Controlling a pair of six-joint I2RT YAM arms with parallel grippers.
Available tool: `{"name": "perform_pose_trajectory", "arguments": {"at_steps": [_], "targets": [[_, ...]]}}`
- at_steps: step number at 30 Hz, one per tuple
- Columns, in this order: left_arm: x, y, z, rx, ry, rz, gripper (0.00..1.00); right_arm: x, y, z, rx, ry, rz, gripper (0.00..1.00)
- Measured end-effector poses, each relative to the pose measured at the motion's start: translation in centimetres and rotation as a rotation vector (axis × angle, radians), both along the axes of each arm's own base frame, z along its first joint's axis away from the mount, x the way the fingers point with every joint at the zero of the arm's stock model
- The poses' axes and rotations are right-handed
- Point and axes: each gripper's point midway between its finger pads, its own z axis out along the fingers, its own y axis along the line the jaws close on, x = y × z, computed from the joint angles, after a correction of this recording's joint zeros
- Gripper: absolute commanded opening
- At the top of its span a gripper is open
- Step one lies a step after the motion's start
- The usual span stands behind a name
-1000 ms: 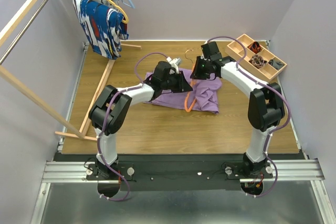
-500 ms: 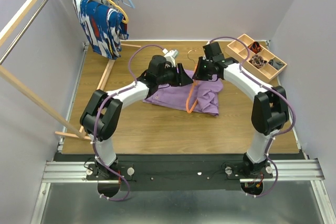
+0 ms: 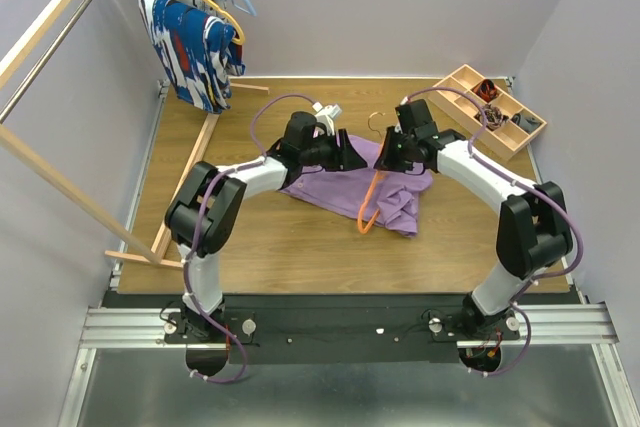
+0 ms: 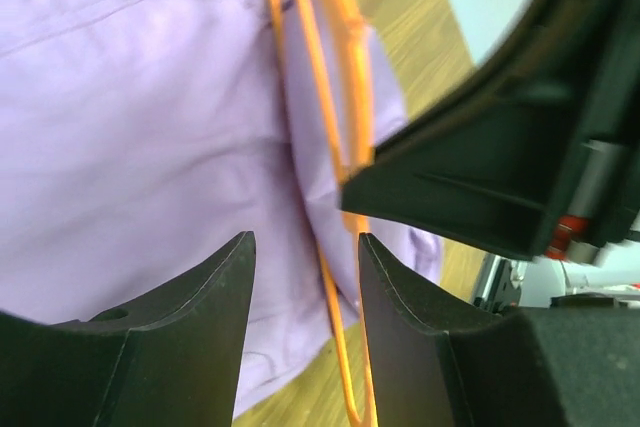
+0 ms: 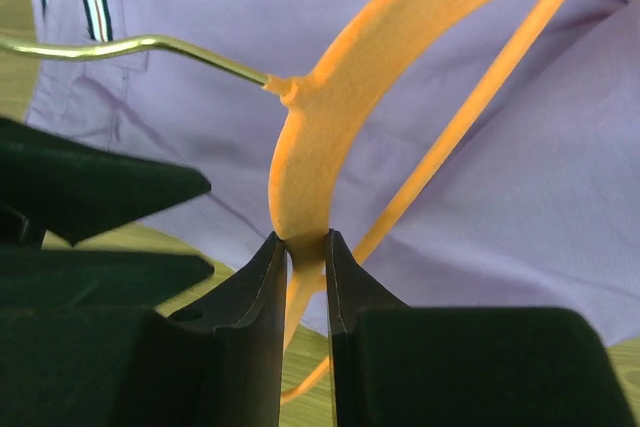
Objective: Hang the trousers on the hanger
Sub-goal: Place trousers on hanger
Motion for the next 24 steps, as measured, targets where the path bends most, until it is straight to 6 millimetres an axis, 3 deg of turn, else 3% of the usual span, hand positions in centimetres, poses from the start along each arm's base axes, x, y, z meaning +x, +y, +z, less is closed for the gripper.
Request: {"name": "perform_pose_trajectory", "arguments": {"at_steps": [12,24], "targets": [[0.8,0.1,-5.9,0.052,0.066,0.018,0.5,-2.3,-1.6,0.0,0.014,-0.049,-0.016,0.01],[3.0,2.9,-8.6,0.128,0.108,0.189,0.51,-4.3,-2.9,0.3,0.02,-0.08,-0.029,0.01]]}}
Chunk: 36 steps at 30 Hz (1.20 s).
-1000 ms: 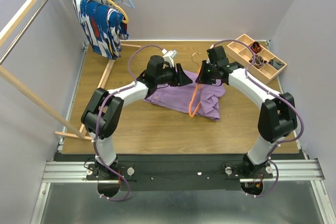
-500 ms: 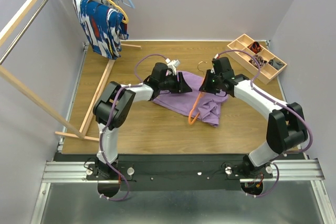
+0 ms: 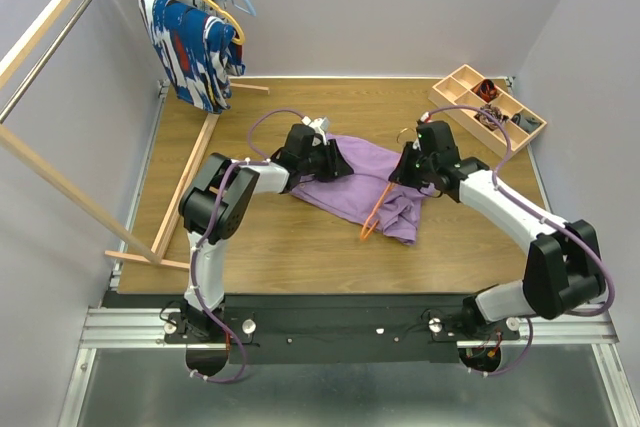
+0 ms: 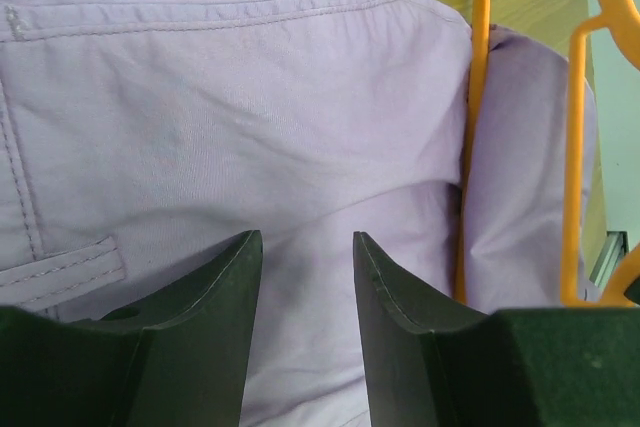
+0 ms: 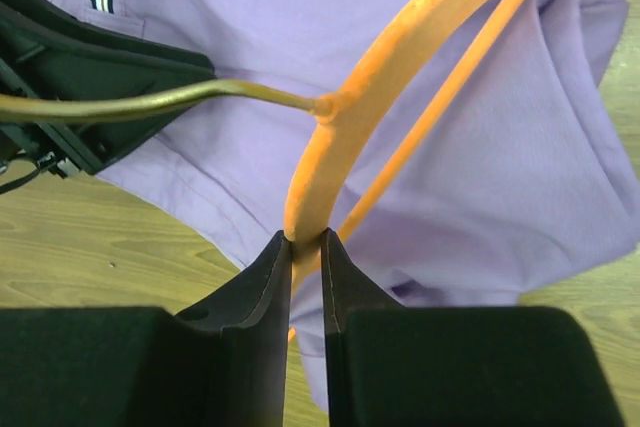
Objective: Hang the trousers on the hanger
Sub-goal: Place trousers on hanger
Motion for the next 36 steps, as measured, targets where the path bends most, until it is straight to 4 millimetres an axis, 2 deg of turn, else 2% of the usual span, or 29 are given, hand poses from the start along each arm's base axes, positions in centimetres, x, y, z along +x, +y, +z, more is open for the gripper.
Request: {"name": "perform_pose_trajectory", "arguments": {"at_steps": [19,26,30,36], "targets": [[0.4,0.4,-0.4,0.004,0.019,0.038,0.51,-3.2,-1.6,0.9,0.018,-0.012,-0.021,0.01],[0.5,0.3,-0.2,-0.005,0.015,0.035,0.57,-3.8,-2.5,0.4,0.015,0.002,-0.042,0.01],[0.4,0.2,0.1,-0.012,0.002,0.02,0.63,-3.9,-2.9,-0.1,0.011,0.013,-0.054,0.01],[-0.4,-0.4,1.6,-0.032,-0.059,-0.081,0.64,-3.9,-3.4,-0.7,0.01,0.024,-0.072,0.01]]}}
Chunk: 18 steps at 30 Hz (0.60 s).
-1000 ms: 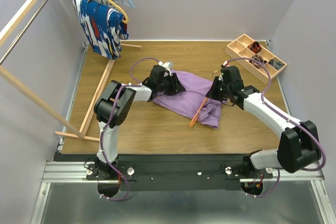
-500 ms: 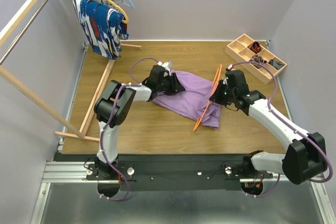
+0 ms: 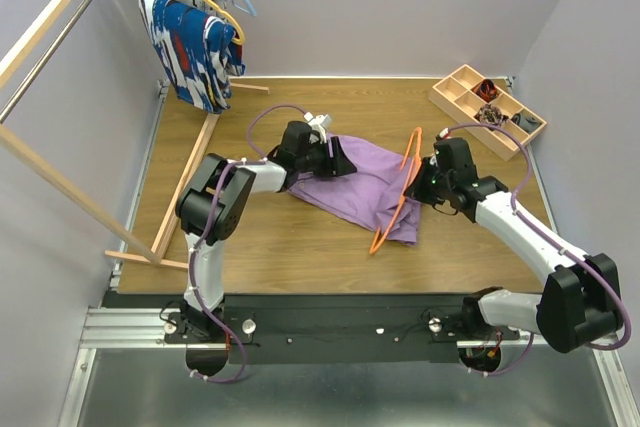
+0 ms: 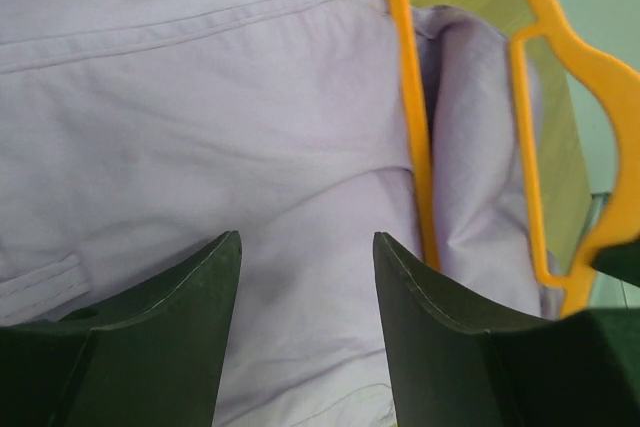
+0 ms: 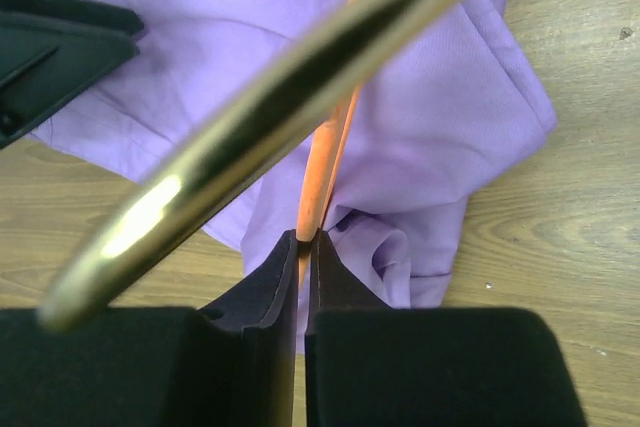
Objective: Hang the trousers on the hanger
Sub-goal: Place trousers on hanger
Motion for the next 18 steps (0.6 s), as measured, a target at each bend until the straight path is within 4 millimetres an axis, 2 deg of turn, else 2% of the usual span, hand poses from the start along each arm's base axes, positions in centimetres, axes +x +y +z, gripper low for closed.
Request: {"name": "perform_pose_trajectory", "arguments": {"at_steps": [4,7,9,14,18], "targets": [[-1.6,-1.1,0.8,-0.037,-0.04,-0.125,0.65,0.0,-0.2,-0.1,0.001,0.002,-0.007,0.01],[-3.9,-2.4,1.1,-0.053,-0.068,-0.235,0.66,0.1,-0.3,-0.1,0.002,-0.001,-0.012,0.01],[-5.7,-3.0,1.3,-0.057,-0.088,-0.306,0.74,0.0,-0.4,-0.2,0.003,-0.001,-0.014,0.01],[-8.7,-4.8,2.8,-0.088,-0.149,-0.44,0.77,0.0,-0.5,-0.3,0.006,-0.002,-0.02,0.01],[-10.4,-5.9,2.9,-0.1,-0.155,-0.502,0.79,0.0,-0.5,-0.3,0.012,0.001,-0.02,0.01]]}}
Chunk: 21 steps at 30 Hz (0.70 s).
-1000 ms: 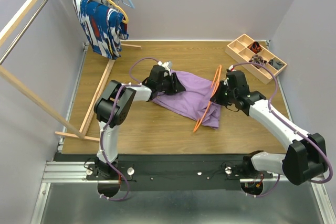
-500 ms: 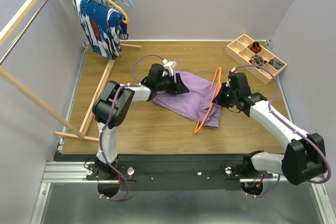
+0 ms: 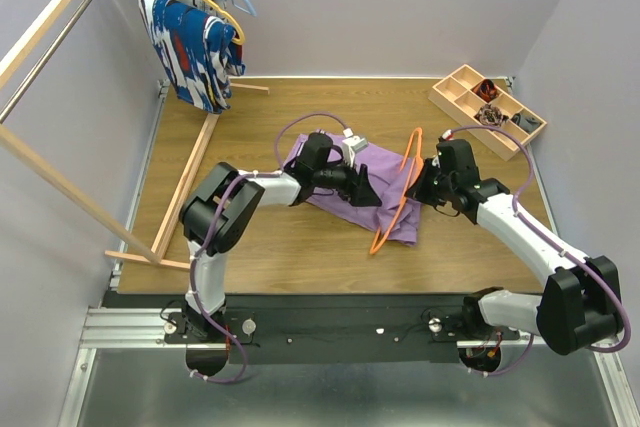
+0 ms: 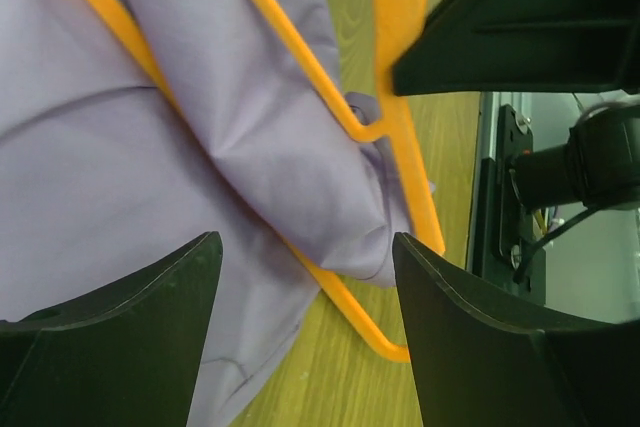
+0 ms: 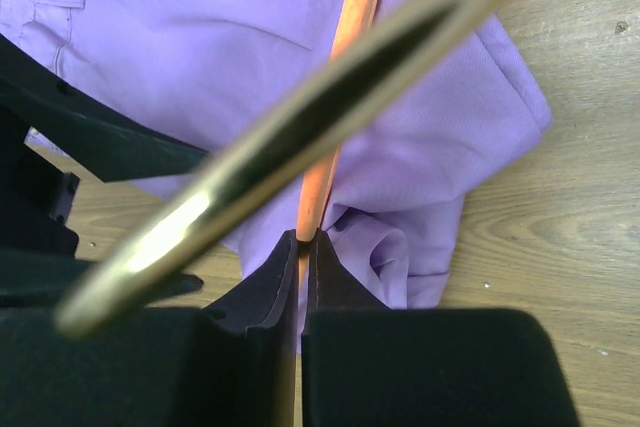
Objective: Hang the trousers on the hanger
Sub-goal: Place trousers on hanger
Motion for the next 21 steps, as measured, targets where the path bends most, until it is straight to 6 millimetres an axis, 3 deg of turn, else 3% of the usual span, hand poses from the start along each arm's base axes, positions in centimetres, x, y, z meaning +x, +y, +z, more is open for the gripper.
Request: {"name": "perform_pose_trajectory", "arguments": {"at_steps": [7,12,21], "targets": [[-1.5,-2.3,-0.2,-0.004,-0.003,-0.077,0.8,0.0,0.0,0.0,0.003,0.0,0.0,0.01],[-1.6,-3.4,-1.1,0.015,0.012,-0.096,0.81,0.0,0.1,0.0,0.004,0.0,0.001,0.01],[-0.6,-3.0,-2.8,0.085,0.031,-0.015,0.81,-0.1,0.0,0.0,0.007,0.0,0.0,0.01]]}}
